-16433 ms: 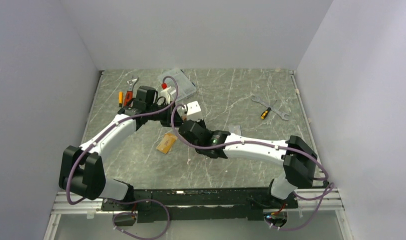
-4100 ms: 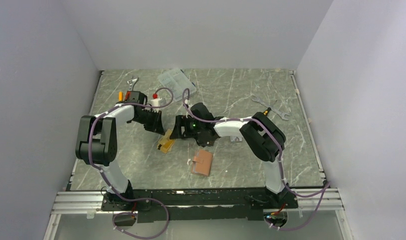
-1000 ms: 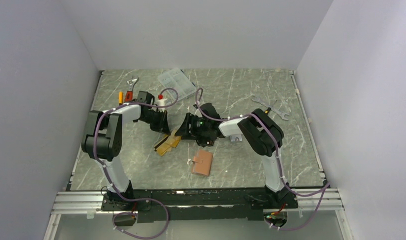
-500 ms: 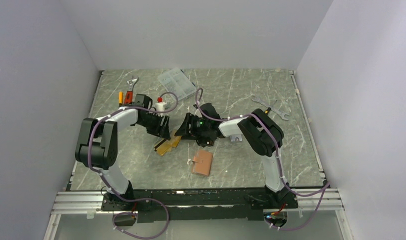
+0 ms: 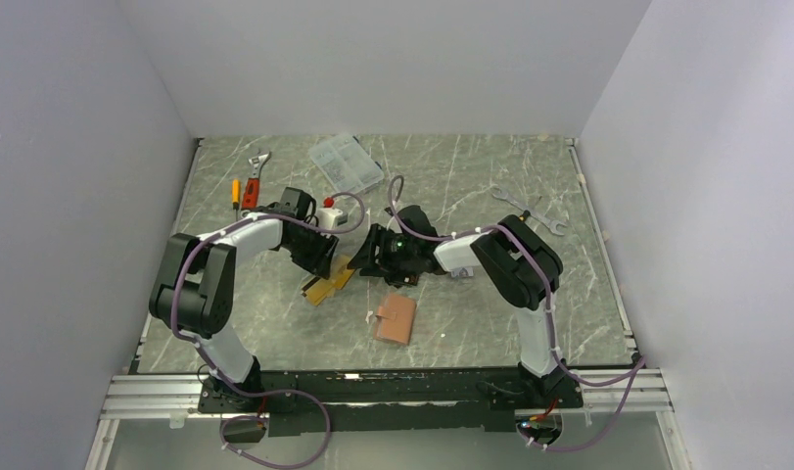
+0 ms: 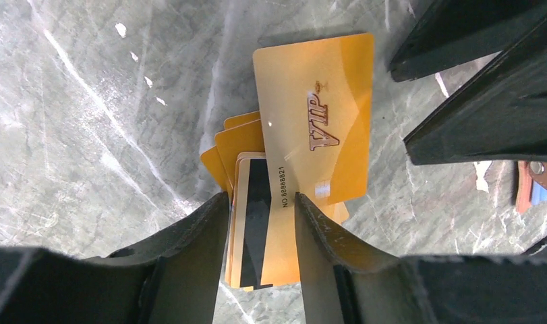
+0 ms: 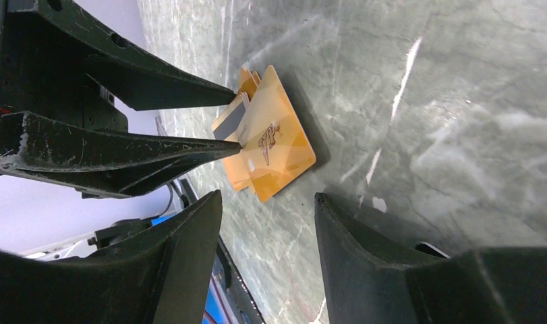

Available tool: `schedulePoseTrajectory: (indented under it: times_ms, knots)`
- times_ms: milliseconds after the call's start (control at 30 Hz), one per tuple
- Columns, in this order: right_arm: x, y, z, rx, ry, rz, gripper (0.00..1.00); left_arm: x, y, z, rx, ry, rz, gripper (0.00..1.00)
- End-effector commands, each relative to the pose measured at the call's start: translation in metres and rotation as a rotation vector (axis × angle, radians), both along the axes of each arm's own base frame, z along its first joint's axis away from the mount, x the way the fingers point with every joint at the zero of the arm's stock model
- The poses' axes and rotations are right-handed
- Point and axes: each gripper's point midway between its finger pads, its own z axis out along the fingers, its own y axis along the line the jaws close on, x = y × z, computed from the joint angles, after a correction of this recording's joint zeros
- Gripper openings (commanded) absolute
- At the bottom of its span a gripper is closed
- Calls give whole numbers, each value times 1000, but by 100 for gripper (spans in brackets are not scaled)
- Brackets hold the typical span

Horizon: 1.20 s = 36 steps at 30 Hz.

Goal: Put the credit cards into the card holder
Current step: Pick up the credit card from the center of the board.

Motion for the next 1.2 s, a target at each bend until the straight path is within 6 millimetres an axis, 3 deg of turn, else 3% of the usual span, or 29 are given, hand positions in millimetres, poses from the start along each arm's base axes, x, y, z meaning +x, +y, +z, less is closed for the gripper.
schedulePoseTrajectory:
  times_ms: [0, 667, 967, 1167]
  knots:
    - [-1, -22, -22, -82, 42, -56, 57, -5, 7, -5, 67, -12, -31, 45]
    - [14, 1, -29, 27, 89, -74, 57, -14, -4, -4, 34, 7, -55, 33]
    - [14, 11, -14, 186, 132, -94, 55, -16, -11, -3, -1, 42, -52, 27]
    - [19, 18, -5, 203, 113, -96, 47, -16, -10, -4, 1, 37, -63, 25]
